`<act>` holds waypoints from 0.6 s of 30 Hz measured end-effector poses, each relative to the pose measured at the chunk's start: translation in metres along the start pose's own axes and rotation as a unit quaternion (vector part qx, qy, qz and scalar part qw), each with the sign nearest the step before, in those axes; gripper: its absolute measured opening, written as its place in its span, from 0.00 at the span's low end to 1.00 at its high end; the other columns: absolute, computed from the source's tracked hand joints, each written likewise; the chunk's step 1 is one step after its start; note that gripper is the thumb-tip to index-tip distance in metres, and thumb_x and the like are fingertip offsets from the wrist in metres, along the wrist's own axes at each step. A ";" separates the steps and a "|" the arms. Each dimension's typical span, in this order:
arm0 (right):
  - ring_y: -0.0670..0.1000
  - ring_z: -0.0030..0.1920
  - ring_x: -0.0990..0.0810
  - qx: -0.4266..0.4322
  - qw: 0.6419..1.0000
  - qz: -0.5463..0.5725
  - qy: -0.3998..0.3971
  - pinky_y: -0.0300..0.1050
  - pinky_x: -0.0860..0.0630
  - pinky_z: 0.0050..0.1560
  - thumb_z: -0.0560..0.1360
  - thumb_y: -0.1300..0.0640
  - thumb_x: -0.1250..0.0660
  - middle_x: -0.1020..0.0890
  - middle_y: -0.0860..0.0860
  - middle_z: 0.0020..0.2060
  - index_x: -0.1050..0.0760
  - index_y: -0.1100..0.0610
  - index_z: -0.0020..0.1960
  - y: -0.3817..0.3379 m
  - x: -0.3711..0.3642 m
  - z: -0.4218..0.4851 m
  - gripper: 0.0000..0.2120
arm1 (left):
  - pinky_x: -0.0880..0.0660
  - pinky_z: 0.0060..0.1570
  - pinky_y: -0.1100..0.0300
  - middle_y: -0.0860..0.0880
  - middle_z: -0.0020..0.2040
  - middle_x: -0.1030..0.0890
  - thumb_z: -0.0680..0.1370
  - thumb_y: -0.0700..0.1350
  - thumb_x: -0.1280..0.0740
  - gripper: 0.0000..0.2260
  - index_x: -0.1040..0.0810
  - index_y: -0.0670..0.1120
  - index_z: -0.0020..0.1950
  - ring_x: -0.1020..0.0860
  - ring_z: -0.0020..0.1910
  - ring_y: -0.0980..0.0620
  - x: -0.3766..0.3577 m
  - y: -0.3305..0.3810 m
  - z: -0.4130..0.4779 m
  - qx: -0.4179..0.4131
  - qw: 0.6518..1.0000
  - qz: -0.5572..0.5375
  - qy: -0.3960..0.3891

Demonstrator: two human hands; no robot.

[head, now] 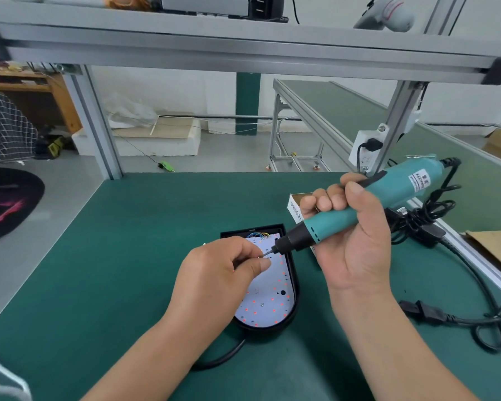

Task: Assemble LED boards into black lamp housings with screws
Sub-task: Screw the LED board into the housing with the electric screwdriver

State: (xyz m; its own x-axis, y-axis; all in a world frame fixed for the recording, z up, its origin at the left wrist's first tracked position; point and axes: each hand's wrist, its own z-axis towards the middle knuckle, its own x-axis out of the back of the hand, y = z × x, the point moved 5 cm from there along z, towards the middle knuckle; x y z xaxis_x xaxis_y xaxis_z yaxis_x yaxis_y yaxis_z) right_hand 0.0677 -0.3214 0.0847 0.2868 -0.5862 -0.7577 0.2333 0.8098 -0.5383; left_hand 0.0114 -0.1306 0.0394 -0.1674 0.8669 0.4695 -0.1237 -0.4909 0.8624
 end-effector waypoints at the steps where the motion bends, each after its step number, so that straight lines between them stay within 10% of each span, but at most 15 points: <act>1: 0.49 0.37 0.27 -0.001 1.000 -0.009 -0.016 0.48 0.22 0.51 0.82 0.61 0.39 0.28 0.48 0.34 0.24 0.54 0.51 0.000 -0.002 -0.001 0.06 | 0.28 0.34 0.57 0.59 0.35 0.19 0.77 0.53 0.24 0.05 0.18 0.62 0.45 0.25 0.32 0.56 0.000 0.001 0.000 -0.006 1.000 0.020 0.000; 18: 0.49 0.36 0.26 -0.013 0.997 -0.052 0.056 0.49 0.20 0.47 0.80 0.55 0.29 0.27 0.49 0.34 0.27 0.55 0.52 0.017 0.004 -0.001 0.07 | 0.31 0.34 0.61 0.56 0.34 0.24 0.81 0.52 0.28 0.08 0.21 0.54 0.43 0.25 0.37 0.54 -0.003 0.009 -0.003 -0.033 0.988 0.149 0.023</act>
State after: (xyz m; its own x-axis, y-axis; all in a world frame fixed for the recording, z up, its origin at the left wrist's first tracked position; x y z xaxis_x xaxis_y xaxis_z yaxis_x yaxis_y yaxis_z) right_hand 0.0721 -0.3103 0.0721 0.1559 -0.6620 -0.7331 0.2324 0.7459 -0.6241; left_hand 0.0074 -0.1378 0.0451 -0.2498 0.6796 0.6898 -0.1258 -0.7291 0.6727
